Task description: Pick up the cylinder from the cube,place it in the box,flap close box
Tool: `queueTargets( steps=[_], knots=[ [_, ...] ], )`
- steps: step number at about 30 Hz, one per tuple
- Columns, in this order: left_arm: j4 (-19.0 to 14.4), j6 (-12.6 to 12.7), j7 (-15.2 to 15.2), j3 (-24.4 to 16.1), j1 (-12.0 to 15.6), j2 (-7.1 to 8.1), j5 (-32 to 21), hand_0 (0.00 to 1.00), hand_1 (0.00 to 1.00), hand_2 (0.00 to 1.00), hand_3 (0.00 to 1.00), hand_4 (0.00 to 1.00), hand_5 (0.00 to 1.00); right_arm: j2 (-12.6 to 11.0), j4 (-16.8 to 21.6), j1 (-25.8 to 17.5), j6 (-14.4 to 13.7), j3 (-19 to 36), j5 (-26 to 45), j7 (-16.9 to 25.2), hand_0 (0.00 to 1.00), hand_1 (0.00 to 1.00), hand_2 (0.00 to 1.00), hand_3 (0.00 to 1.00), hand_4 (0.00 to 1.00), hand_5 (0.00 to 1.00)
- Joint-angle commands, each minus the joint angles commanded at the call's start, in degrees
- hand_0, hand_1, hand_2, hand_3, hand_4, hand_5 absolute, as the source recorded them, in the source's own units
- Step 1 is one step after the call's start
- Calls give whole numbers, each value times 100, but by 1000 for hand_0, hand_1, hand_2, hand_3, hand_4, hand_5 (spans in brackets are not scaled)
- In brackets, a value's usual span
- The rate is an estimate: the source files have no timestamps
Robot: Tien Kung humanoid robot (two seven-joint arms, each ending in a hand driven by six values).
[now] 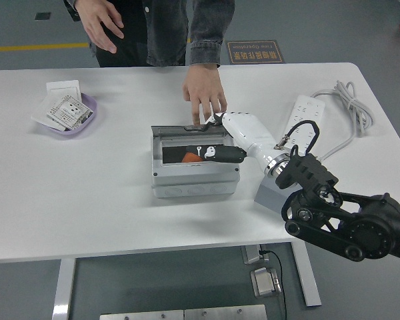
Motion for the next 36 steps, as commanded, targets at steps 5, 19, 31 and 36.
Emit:
queueTargets(
  steps=[5, 19, 31, 36],
  knots=[
    [0, 15, 12, -37, -1, 2, 80, 594, 620, 557, 574, 476, 293, -69, 134, -22, -34, -26, 101, 9, 612, 656, 675, 626, 967, 851],
    [0, 32, 28, -90, 4, 5, 183, 594, 619, 556, 572, 475, 288, -266, 537, -134, -154, -126, 287, 78, 605, 660, 668, 609, 962, 866],
    [0, 41, 5, 10, 4, -9, 111, 594, 620, 555, 571, 472, 287, -293, 493, -239, -251, -139, 396, 168, 618, 661, 668, 609, 941, 855],
    [0, 45, -5, 58, 8, -13, 75, 594, 619, 555, 570, 470, 285, -329, 484, -266, -264, -61, 429, 181, 610, 661, 667, 608, 932, 859]
  ],
)
